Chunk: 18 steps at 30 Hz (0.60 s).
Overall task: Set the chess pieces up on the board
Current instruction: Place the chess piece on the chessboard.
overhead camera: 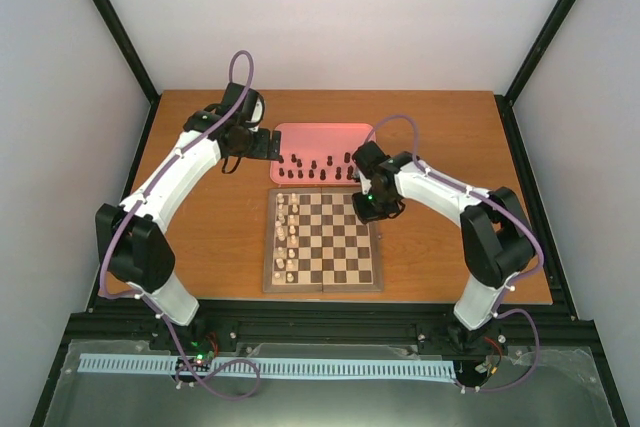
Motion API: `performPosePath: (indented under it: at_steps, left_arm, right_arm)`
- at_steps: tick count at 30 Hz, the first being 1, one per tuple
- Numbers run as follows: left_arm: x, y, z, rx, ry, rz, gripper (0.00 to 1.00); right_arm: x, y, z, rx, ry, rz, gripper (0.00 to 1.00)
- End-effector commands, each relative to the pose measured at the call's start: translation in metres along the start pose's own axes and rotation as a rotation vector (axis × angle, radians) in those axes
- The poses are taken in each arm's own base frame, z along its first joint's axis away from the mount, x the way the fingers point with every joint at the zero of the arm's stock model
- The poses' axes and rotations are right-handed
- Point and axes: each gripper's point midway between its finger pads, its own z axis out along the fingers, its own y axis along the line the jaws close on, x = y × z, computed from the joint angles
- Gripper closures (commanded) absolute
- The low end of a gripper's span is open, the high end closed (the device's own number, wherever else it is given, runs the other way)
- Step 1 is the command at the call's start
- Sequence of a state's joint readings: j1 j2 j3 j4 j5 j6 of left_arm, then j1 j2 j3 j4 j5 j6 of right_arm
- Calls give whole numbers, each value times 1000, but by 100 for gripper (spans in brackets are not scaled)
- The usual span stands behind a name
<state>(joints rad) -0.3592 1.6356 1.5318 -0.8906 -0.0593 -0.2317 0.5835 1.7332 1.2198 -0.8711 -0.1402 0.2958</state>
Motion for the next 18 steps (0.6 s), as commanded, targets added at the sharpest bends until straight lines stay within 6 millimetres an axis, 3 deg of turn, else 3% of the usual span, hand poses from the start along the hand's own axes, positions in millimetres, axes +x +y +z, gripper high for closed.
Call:
performPosePath:
  at_steps: [1, 18]
  left_arm:
    - [-5, -3, -12, 8, -39, 15, 0]
    - [-2, 0, -14, -5, -37, 15, 0]
  right_arm:
    - [-16, 6, -4, 0, -40, -25, 97]
    - [-20, 4, 7, 18, -12, -28, 96]
